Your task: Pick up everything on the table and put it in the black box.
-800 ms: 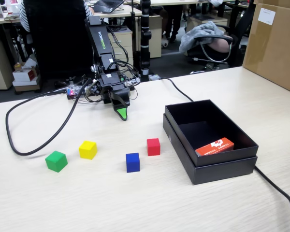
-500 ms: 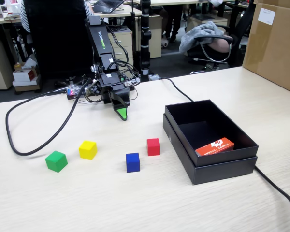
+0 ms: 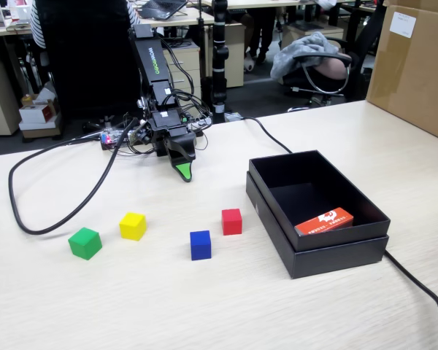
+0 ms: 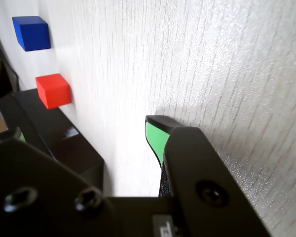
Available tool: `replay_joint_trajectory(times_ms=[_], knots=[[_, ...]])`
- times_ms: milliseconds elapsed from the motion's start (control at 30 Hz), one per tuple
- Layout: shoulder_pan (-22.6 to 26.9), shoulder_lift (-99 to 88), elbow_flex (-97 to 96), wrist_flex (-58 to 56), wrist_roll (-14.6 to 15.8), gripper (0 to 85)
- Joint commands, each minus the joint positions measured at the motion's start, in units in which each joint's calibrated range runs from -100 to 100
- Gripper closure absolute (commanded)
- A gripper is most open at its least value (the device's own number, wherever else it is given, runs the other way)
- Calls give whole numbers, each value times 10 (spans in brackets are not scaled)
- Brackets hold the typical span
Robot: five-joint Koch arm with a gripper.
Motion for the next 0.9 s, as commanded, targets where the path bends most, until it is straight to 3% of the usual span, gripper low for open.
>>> replay_joint_trajectory(times_ms=[0,867], knots=[[0,4,-2,-33,0,367],[-1,4,0,-33,-1,368]])
